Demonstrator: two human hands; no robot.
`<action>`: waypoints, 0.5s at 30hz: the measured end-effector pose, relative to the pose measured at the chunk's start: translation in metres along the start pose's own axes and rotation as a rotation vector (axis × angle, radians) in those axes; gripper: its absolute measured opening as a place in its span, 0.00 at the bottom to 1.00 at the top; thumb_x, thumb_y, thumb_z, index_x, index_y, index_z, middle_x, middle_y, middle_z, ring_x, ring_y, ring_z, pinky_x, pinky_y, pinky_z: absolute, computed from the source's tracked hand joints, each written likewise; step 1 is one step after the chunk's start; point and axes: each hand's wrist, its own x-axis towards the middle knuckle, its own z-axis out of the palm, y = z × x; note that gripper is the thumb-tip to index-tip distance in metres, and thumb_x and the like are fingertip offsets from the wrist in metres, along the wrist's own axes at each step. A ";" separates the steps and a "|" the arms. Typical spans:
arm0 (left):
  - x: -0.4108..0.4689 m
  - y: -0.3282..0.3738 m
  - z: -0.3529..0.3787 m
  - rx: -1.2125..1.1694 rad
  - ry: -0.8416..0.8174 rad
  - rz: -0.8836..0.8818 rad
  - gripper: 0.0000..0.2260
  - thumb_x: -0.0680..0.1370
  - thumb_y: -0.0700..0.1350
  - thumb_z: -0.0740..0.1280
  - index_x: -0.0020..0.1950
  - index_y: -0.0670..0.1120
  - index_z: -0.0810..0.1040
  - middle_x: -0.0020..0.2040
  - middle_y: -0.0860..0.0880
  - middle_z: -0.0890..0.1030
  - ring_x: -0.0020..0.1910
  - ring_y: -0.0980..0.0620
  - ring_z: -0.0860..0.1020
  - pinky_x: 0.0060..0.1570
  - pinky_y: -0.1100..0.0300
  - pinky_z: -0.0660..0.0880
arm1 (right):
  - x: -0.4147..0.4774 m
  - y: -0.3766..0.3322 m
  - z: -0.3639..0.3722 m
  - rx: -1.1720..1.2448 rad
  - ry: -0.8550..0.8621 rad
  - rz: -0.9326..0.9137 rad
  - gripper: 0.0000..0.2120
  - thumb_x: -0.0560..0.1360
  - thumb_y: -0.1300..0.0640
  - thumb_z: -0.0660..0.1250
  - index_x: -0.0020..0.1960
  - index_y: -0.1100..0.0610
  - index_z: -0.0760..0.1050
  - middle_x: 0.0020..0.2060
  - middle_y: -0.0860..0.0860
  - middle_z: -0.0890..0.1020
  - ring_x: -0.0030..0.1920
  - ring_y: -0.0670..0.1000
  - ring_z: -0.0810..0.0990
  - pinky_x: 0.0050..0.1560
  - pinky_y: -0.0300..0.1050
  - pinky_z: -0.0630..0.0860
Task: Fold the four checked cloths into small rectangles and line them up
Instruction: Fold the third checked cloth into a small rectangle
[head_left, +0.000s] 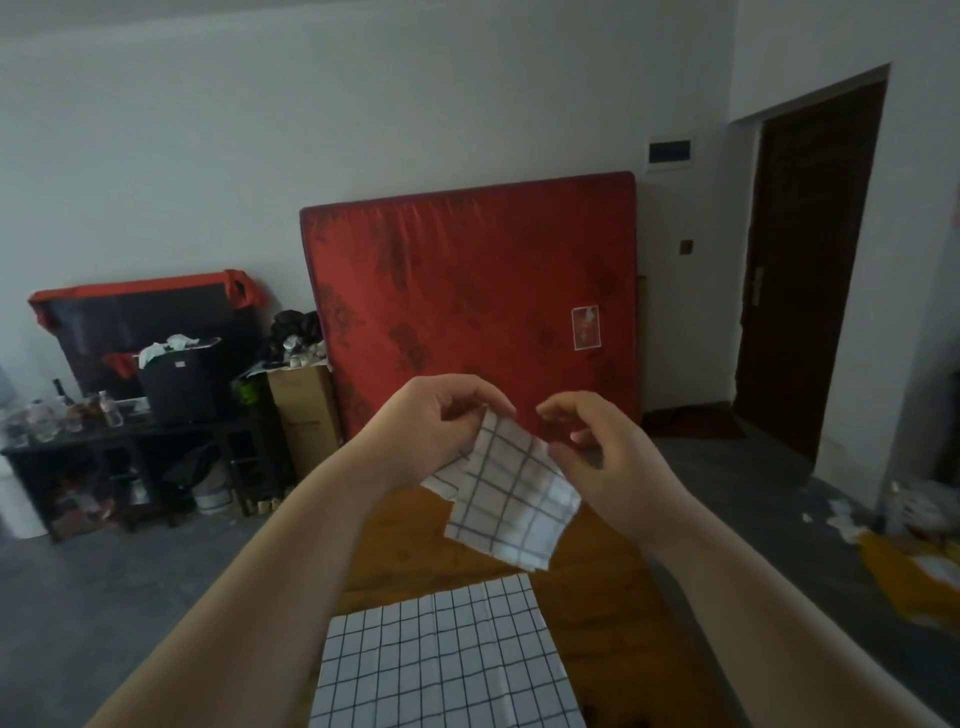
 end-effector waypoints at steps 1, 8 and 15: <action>0.000 0.001 0.000 0.006 -0.013 0.021 0.14 0.82 0.40 0.66 0.49 0.59 0.85 0.47 0.56 0.86 0.48 0.53 0.84 0.54 0.48 0.82 | 0.002 0.000 0.000 0.009 -0.049 0.009 0.16 0.79 0.52 0.69 0.64 0.38 0.72 0.61 0.34 0.76 0.63 0.33 0.72 0.64 0.36 0.71; 0.000 0.000 0.003 -0.090 0.020 0.121 0.05 0.79 0.41 0.71 0.51 0.50 0.83 0.49 0.54 0.87 0.51 0.56 0.85 0.57 0.50 0.81 | 0.006 -0.005 0.000 0.136 -0.293 0.129 0.13 0.79 0.49 0.70 0.64 0.44 0.78 0.55 0.41 0.84 0.57 0.40 0.82 0.60 0.44 0.80; 0.005 -0.006 0.006 -0.127 0.165 0.154 0.08 0.80 0.40 0.70 0.48 0.53 0.83 0.45 0.53 0.85 0.45 0.52 0.84 0.47 0.58 0.81 | 0.004 -0.002 -0.004 0.109 -0.317 0.156 0.04 0.78 0.51 0.71 0.53 0.47 0.79 0.49 0.46 0.84 0.50 0.44 0.83 0.56 0.51 0.82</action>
